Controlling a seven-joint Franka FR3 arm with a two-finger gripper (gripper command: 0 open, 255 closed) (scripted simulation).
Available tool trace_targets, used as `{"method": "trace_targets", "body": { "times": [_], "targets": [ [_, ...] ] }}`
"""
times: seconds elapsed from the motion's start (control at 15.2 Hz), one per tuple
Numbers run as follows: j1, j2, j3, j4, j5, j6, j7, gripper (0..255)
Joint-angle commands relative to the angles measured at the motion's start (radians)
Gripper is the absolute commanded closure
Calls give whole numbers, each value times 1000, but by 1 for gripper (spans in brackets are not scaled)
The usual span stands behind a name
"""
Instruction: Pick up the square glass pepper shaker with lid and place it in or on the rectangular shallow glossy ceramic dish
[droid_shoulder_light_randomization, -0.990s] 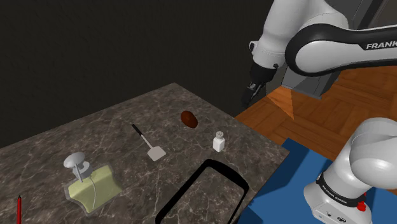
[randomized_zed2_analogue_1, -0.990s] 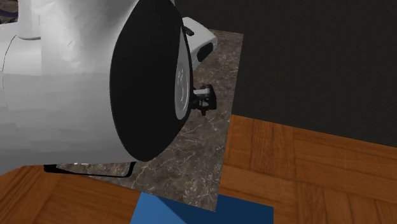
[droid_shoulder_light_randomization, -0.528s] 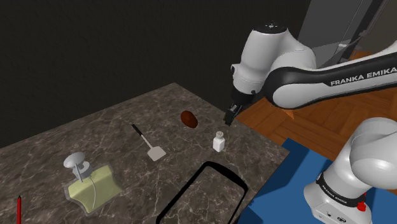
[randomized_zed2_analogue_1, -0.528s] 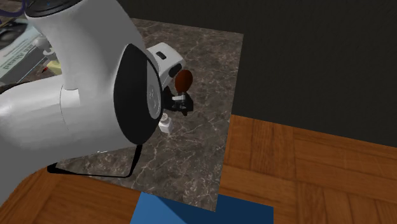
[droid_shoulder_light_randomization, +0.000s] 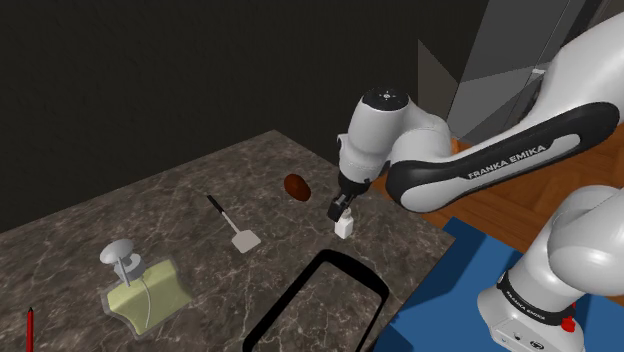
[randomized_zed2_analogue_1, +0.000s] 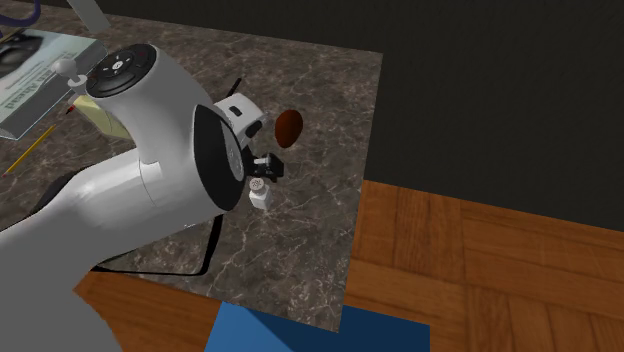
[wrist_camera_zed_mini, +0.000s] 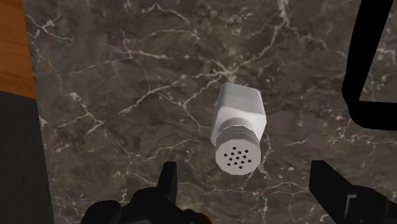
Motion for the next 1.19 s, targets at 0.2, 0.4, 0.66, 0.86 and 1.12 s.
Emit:
{"method": "trace_targets", "body": {
  "times": [0.2, 0.4, 0.66, 0.86, 1.12],
  "targets": [
    [-33, 71, 23, -11, -55, 78, 41, 0],
    [-45, 94, 29, -14, -76, 101, 56, 0],
    [-45, 94, 29, -14, -76, 101, 56, 0],
    [-44, 94, 29, -14, -76, 101, 56, 255],
    [-44, 93, 28, -14, -75, 100, 55, 255]
  ]
}}
